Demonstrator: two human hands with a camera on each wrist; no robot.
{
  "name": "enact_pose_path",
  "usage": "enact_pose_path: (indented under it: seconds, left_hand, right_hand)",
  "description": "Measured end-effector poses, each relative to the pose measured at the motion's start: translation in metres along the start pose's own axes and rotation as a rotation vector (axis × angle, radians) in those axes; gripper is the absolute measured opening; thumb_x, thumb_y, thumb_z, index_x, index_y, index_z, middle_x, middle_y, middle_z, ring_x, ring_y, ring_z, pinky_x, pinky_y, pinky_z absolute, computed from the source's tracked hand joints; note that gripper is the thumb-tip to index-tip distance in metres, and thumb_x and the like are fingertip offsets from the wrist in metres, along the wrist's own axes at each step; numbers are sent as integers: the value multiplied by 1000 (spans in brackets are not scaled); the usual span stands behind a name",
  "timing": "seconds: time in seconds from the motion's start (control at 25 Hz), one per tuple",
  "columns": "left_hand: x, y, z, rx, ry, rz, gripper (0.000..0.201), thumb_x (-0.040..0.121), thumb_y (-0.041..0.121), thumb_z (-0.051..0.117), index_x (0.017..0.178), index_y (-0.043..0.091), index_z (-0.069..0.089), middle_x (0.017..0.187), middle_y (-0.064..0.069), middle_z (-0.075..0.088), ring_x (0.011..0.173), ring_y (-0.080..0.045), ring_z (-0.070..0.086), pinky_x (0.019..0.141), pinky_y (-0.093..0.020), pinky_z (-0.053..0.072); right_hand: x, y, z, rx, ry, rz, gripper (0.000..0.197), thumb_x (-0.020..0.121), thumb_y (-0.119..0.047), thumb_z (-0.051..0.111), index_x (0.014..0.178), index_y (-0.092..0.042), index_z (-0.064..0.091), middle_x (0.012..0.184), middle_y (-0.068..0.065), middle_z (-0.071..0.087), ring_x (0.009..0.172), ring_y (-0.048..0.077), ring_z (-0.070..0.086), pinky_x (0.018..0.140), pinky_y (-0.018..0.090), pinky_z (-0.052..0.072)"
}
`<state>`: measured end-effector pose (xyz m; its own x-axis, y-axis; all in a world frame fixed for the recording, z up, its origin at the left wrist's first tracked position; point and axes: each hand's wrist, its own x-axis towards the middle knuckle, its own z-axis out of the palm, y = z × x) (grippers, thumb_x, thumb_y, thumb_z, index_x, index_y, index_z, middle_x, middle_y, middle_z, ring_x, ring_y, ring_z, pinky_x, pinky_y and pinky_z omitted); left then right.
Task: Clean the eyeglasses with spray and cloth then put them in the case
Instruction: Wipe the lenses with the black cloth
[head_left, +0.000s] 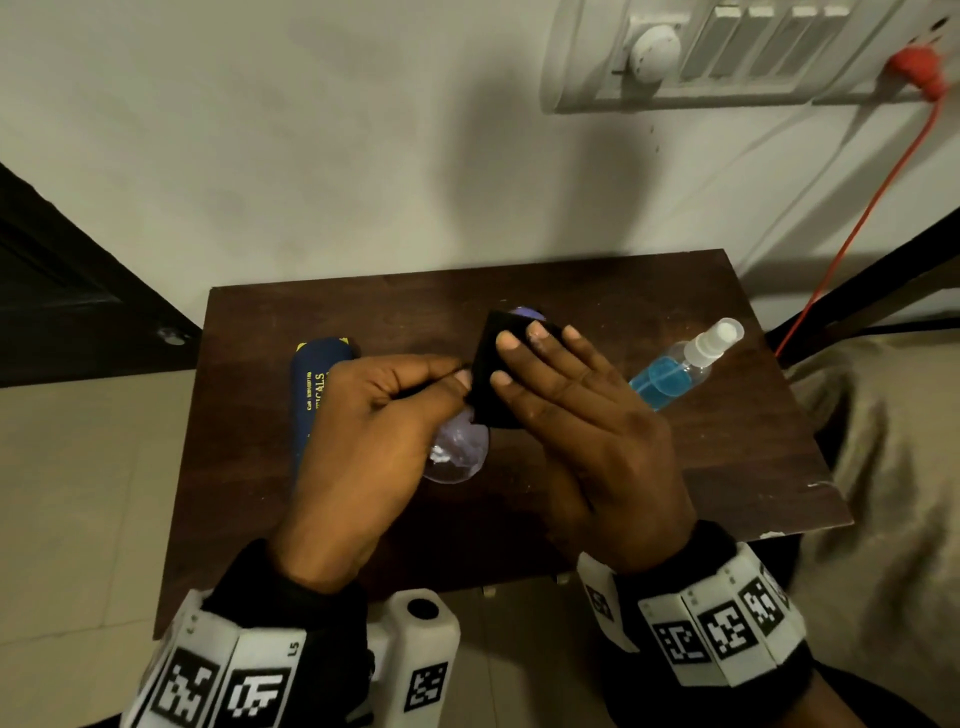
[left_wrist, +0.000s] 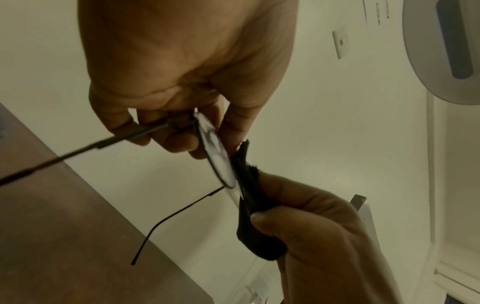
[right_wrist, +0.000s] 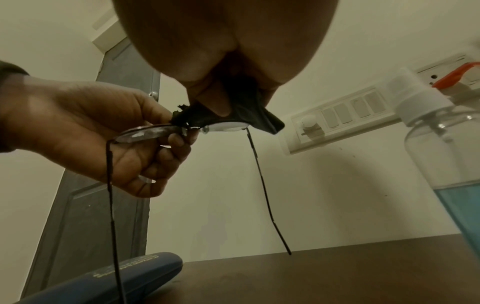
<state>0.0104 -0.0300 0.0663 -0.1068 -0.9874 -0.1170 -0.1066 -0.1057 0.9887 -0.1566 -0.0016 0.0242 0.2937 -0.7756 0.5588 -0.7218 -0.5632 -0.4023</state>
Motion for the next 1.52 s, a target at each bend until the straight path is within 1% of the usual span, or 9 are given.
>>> enact_pose_path:
  seconds: [0.2, 0.4, 0.64, 0.8, 0.96, 1.12, 1.28, 1.4, 1.52]
  left_hand:
    - [1, 3, 2, -3, 9, -38, 29, 82, 6, 65, 71, 30, 78, 71, 3, 75, 72, -12, 72, 66, -20, 55]
    - [2, 0, 3, -57, 7, -35, 21, 84, 4, 64, 78, 18, 79, 77, -7, 76, 78, -25, 72, 70, -33, 54]
    - [1, 4, 3, 16, -26, -39, 24, 83, 6, 65, 74, 25, 77, 75, 4, 76, 75, -11, 72, 68, -20, 55]
    - [0, 4, 4, 56, -15, -11, 23, 83, 6, 66, 73, 22, 78, 71, 0, 75, 73, -16, 72, 67, -26, 55]
    - [2, 2, 3, -18, 24, -46, 19, 83, 9, 67, 76, 21, 79, 76, -2, 76, 80, -20, 73, 76, -35, 55]
    - [6, 0, 1, -133, 161, -122, 12, 82, 13, 67, 83, 17, 78, 82, -2, 77, 84, -20, 72, 85, -38, 55]
    - [6, 2, 3, -217, 142, -216, 16, 75, 19, 69, 88, 11, 76, 85, -5, 76, 85, -17, 70, 88, -36, 53]
    - [7, 3, 4, -339, 133, -294, 23, 64, 23, 70, 84, 11, 76, 76, -4, 69, 64, -12, 54, 69, -26, 47]
    - [7, 4, 7, -444, 143, -319, 19, 61, 18, 69, 77, 10, 76, 78, -8, 61, 62, -14, 44, 59, -24, 35]
  right_hand:
    - [0, 6, 1, -91, 114, 188, 40, 84, -4, 42, 121, -1, 58, 133, 17, 52, 129, 29, 45, 108, 51, 35]
    - [-2, 1, 3, -28, 76, 21, 39, 81, 2, 46, 117, 1, 61, 131, 18, 53, 129, 31, 46, 110, 51, 32]
    - [3, 4, 3, -64, 138, 221, 44, 84, 0, 38, 125, 1, 55, 136, 16, 48, 131, 29, 42, 111, 48, 30]
    - [3, 2, -2, -8, 15, 114, 47, 80, 7, 46, 127, 2, 53, 139, 18, 45, 134, 31, 38, 111, 50, 30]
    - [3, 3, -6, 33, -1, 40, 38, 81, 2, 47, 116, 0, 62, 129, 17, 56, 127, 29, 49, 108, 49, 36]
    - [3, 6, -13, 189, 245, 383, 32, 86, 0, 49, 115, -4, 63, 113, 6, 67, 105, 13, 63, 87, 34, 53]
    - [8, 3, -14, 330, 404, 572, 29, 90, -6, 54, 117, -15, 58, 96, -18, 62, 84, -2, 63, 70, 16, 51]
    - [6, -4, -13, 209, 337, 387, 27, 88, 3, 56, 113, -5, 62, 105, 2, 67, 94, 10, 65, 78, 34, 55]
    - [3, -13, -5, 58, 209, 170, 28, 86, 1, 53, 111, -3, 64, 119, 13, 63, 113, 24, 59, 93, 48, 48]
